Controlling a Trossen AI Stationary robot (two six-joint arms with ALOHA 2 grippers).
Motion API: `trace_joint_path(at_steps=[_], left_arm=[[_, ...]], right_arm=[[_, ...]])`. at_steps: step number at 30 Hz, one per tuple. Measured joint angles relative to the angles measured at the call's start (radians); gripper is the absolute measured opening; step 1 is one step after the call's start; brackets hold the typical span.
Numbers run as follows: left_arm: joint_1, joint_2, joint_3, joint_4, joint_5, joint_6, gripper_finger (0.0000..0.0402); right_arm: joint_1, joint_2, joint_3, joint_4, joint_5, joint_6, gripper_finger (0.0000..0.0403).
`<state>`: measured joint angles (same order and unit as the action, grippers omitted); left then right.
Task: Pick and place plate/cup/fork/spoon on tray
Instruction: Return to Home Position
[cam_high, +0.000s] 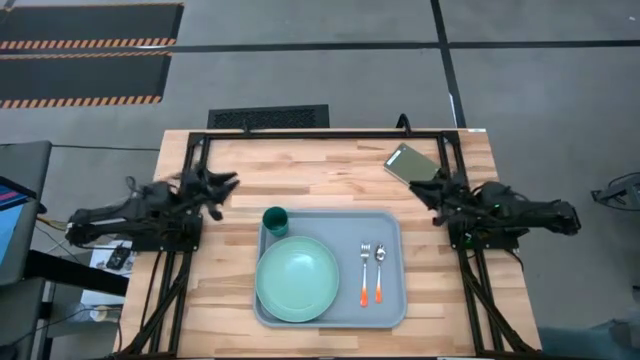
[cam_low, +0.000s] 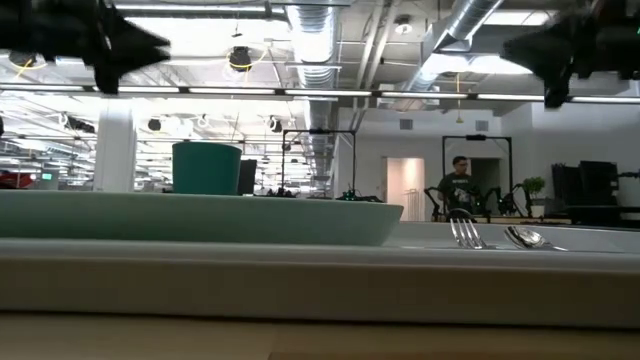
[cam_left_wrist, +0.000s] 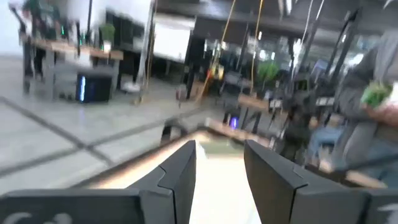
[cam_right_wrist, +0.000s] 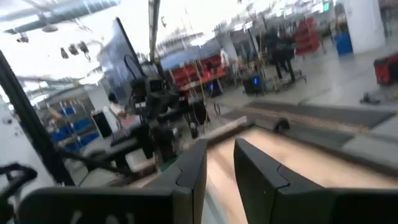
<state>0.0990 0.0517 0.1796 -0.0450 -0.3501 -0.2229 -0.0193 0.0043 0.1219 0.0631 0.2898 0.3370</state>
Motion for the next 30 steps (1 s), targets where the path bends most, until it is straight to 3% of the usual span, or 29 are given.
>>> trace_joint_path(at_steps=[4, 13, 20, 30], left_arm=[[0.000, -0.004, -0.167, 0.133, 0.006, -0.071, 0.0123], [-0.001, 0.045, -0.169, 0.160, -0.031, -0.070, 0.0123], [-0.001, 0.046, -0.170, 0.141, -0.148, -0.037, 0.0123], [-0.001, 0.047, -0.171, 0.134, -0.153, -0.022, 0.0123]], right_arm=[[-0.004, -0.002, -0.113, 0.092, -0.027, 0.002, 0.0108], [-0.017, 0.012, -0.114, 0.057, -0.024, -0.070, 0.0108], [-0.016, 0.015, -0.114, 0.045, -0.024, -0.133, 0.0108], [-0.016, 0.015, -0.115, 0.005, -0.027, -0.134, 0.0108]])
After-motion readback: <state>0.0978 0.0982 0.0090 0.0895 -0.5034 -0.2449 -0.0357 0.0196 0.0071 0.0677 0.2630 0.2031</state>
